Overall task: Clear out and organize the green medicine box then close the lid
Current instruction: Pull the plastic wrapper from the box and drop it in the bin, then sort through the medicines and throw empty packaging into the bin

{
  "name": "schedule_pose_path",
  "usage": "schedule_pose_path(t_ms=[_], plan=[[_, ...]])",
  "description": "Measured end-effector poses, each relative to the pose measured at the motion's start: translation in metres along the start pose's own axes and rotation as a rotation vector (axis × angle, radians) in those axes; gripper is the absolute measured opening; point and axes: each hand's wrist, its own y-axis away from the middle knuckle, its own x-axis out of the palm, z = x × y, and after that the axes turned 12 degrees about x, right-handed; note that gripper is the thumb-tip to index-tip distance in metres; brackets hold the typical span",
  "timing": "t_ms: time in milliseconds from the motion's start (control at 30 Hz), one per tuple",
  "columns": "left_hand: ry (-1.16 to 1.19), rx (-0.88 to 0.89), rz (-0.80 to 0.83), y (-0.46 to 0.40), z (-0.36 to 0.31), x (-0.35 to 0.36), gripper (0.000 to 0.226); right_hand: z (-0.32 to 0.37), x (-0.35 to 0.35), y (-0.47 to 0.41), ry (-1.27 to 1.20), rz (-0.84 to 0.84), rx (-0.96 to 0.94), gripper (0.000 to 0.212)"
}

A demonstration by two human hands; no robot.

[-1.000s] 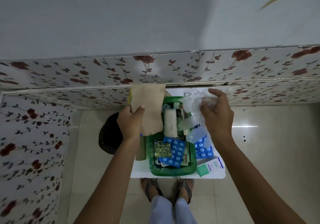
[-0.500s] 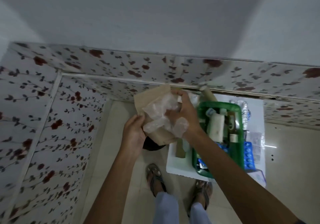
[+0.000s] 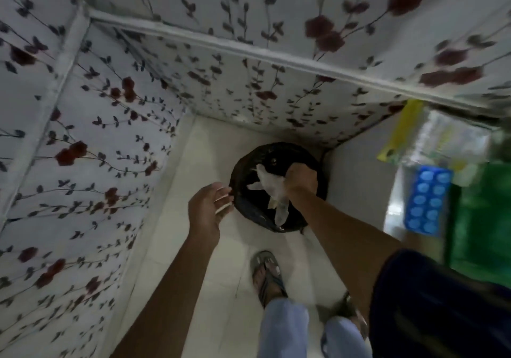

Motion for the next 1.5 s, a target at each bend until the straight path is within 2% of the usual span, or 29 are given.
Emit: schedule_pose_path(t_ms=[100,167,267,400,467,567,667,833,967,1200,1333,1400,1500], plan=[[-0.02,-0.026,0.04,-0.037,0.025,0.003,0.01,-0.002,0.036,-0.041,0.098,-0.069,-0.048,0.023],[-0.053,-0.032,0.084,-0.056,0.038,0.006,0.01,-0.003,0.058,-0.064,0.165,-0.014,-0.031,0.03],[-0.072,-0.064,0.13,-0.066,0.047,0.011,0.013,-0.005,0.074,-0.083,0.22,0.117,0.048,0.053],[-0.088,-0.087,0.151,-0.056,0.044,0.019,0.014,-0.006,0.072,-0.079,0.327,0.106,-0.089,0.037],[-0.095,-0.081,0.163,-0.041,0.035,0.024,0.014,-0.006,0.059,-0.064,0.295,0.121,-0.069,0.039],[-0.084,-0.056,0.185,-0.013,0.016,0.033,0.02,0.0,0.037,-0.036,0.185,0.137,-0.03,0.044],[-0.023,-0.005,0.229,0.032,-0.007,0.044,0.023,-0.005,-0.009,0.011,0.045,0.232,-0.02,0.037],[0.011,0.072,0.233,0.12,-0.028,0.047,0.014,-0.04,-0.109,0.123,-0.645,0.517,-0.012,0.022],[0.002,0.135,0.258,0.187,-0.036,0.059,0.016,-0.1,-0.182,0.177,-0.859,0.614,-0.072,0.013],[-0.11,0.194,0.367,0.308,-0.027,0.115,0.016,-0.244,-0.291,0.206,-1.046,0.492,-0.084,0.018],[-0.173,0.199,0.468,0.347,-0.006,0.145,0.021,-0.321,-0.328,0.195,-1.016,0.269,-0.027,0.016],[-0.19,0.209,0.459,0.352,0.001,0.155,0.021,-0.346,-0.336,0.189,-1.028,0.188,0.011,0.015],[-0.273,0.237,0.352,0.344,0.011,0.16,0.016,-0.351,-0.328,0.181,-0.996,0.172,0.002,0.012]])
